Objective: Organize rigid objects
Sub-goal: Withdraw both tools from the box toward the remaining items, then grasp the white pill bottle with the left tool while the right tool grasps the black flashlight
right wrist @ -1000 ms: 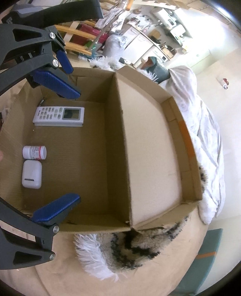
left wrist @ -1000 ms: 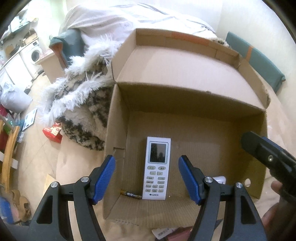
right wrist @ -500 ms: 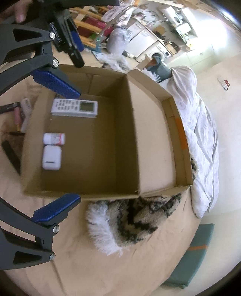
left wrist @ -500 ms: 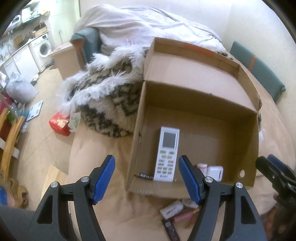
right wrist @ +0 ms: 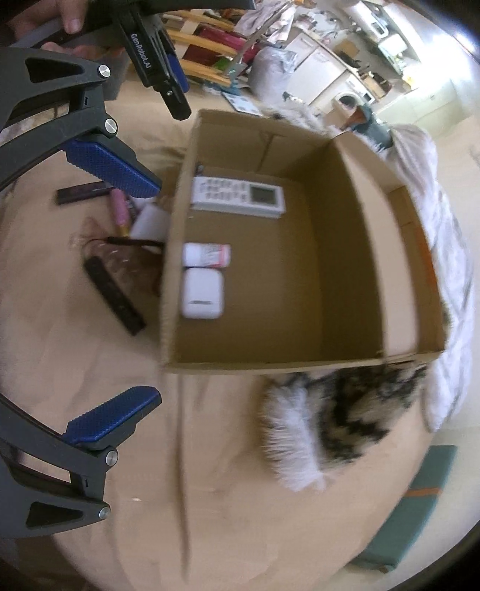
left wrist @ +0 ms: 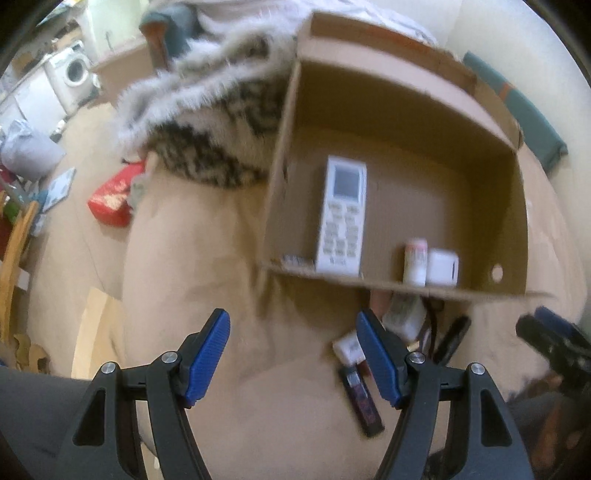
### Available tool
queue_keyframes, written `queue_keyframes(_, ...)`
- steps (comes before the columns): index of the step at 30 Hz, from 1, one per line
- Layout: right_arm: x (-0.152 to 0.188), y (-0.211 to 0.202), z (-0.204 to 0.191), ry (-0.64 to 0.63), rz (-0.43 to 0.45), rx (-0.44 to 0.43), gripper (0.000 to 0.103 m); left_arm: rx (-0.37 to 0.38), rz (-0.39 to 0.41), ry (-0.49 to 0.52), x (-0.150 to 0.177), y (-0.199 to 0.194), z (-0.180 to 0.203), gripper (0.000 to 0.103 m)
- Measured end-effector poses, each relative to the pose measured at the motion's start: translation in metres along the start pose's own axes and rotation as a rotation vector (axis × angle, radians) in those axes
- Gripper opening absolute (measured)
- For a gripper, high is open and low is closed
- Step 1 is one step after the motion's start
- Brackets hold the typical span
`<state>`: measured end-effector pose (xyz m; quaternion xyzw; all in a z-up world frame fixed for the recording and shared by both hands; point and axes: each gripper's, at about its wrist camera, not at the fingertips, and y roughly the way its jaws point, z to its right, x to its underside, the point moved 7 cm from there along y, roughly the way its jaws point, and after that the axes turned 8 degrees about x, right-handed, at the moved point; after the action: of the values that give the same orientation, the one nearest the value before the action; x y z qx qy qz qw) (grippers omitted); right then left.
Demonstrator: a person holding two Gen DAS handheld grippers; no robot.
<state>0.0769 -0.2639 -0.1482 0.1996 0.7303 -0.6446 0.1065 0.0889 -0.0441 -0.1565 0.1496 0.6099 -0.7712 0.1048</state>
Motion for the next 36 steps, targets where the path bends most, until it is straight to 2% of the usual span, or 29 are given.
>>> queue_keyframes(3, 0.006, 0.009, 0.003, 0.053, -0.058, -0.019, 0.103, 0.051, -0.084, 0.010, 0.010, 0.018, 0.009, 0.068)
queue_keyframes(8, 0.009, 0.021, 0.003, 0.076, -0.096, -0.008, 0.103, 0.047, -0.161, 0.015, 0.014, 0.050, 0.019, 0.065)
queue_keyframes(9, 0.009, 0.023, 0.003, 0.077, -0.100, -0.009, 0.103, 0.055, -0.182, 0.029, 0.013, 0.057, 0.023, 0.061)
queue_keyframes(14, 0.008, 0.029, 0.004, 0.087, -0.121, -0.007, 0.103, 0.066, -0.261, 0.122, 0.018, 0.084, 0.043, 0.052)
queue_keyframes(16, 0.007, 0.031, 0.008, 0.104, -0.128, -0.013, 0.103, 0.089, -0.293, 0.127, 0.022, 0.092, 0.048, 0.038)
queue_keyframes(20, 0.010, 0.038, 0.018, 0.150, -0.175, -0.018, 0.103, 0.089, -0.302, 0.134, 0.024, 0.096, 0.051, 0.035)
queue_keyframes(23, 0.018, 0.051, 0.024, 0.181, -0.240, -0.019, 0.102, 0.085, -0.287, 0.099, 0.024, 0.089, 0.043, 0.035)
queue_keyframes(24, 0.021, 0.056, 0.025, 0.194, -0.265, -0.034, 0.096, 0.078, -0.282, 0.087, 0.024, 0.087, 0.040, 0.035)
queue_keyframes(26, 0.030, 0.067, 0.024, 0.218, -0.327, -0.061, 0.070, 0.061, -0.272, 0.060, 0.026, 0.081, 0.029, 0.035)
queue_keyframes(27, 0.033, 0.071, 0.022, 0.229, -0.351, -0.078, 0.063, 0.042, -0.265, 0.036, 0.026, 0.079, 0.021, 0.035)
queue_keyframes(28, 0.036, 0.075, 0.020, 0.239, -0.368, -0.086, 0.050, 0.030, -0.262, 0.019, 0.026, 0.078, 0.016, 0.035)
queue_keyframes(29, 0.038, 0.079, 0.019, 0.246, -0.379, -0.087, 0.043, 0.008, -0.261, -0.001, 0.026, 0.077, 0.009, 0.035)
queue_keyframes(31, 0.040, 0.086, 0.018, 0.251, -0.400, -0.074, 0.037, -0.004, -0.265, -0.016, 0.026, 0.078, 0.004, 0.035)
queue_keyframes(34, 0.040, 0.097, 0.012, 0.259, -0.428, -0.070, 0.037, -0.008, -0.273, -0.026, 0.027, 0.082, 0.004, 0.035)
queue_keyframes(36, 0.041, 0.106, 0.007, 0.233, -0.438, -0.031, 0.037, -0.017, -0.276, -0.018, 0.031, 0.085, 0.002, 0.035)
